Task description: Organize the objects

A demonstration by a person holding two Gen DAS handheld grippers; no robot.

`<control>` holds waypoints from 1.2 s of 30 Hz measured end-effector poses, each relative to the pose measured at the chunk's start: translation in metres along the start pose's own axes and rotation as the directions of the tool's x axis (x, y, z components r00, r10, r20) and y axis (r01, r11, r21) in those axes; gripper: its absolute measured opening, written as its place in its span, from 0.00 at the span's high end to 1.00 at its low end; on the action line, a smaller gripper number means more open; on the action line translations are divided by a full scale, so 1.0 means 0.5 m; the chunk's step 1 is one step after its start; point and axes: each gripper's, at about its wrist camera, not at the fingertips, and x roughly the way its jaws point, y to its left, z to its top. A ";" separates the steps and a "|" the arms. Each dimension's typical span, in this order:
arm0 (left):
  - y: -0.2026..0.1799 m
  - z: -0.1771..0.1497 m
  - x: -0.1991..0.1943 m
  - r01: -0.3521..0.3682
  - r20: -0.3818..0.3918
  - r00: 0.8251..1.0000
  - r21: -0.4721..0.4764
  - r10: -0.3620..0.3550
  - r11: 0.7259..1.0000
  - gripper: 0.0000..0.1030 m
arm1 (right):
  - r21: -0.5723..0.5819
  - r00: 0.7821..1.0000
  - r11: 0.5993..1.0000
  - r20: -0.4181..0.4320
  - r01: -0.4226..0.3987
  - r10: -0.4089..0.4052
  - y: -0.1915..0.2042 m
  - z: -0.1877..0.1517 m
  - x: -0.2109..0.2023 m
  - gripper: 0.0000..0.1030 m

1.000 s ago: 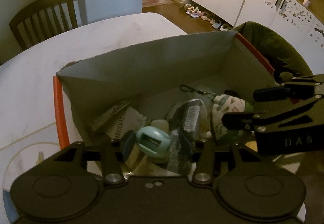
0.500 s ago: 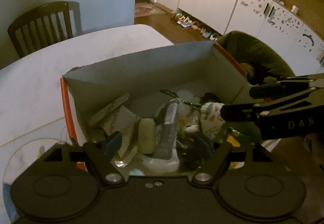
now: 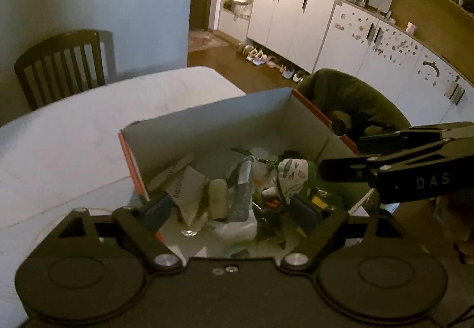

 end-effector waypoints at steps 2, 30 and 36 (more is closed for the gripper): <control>0.004 -0.003 -0.016 -0.001 0.014 1.000 0.008 0.001 1.000 0.14 | 0.002 1.000 1.000 0.025 0.000 0.000 0.010 -0.006 -0.016 0.21; 0.058 -0.071 -0.171 0.065 0.141 0.988 0.007 -0.066 0.998 0.00 | 0.058 0.943 0.998 0.331 0.021 -0.040 0.130 -0.118 -0.176 0.02; 0.058 -0.081 -0.183 0.051 0.147 0.988 0.006 -0.052 0.999 0.00 | 0.091 0.929 0.995 0.365 0.027 -0.058 0.134 -0.149 -0.197 0.00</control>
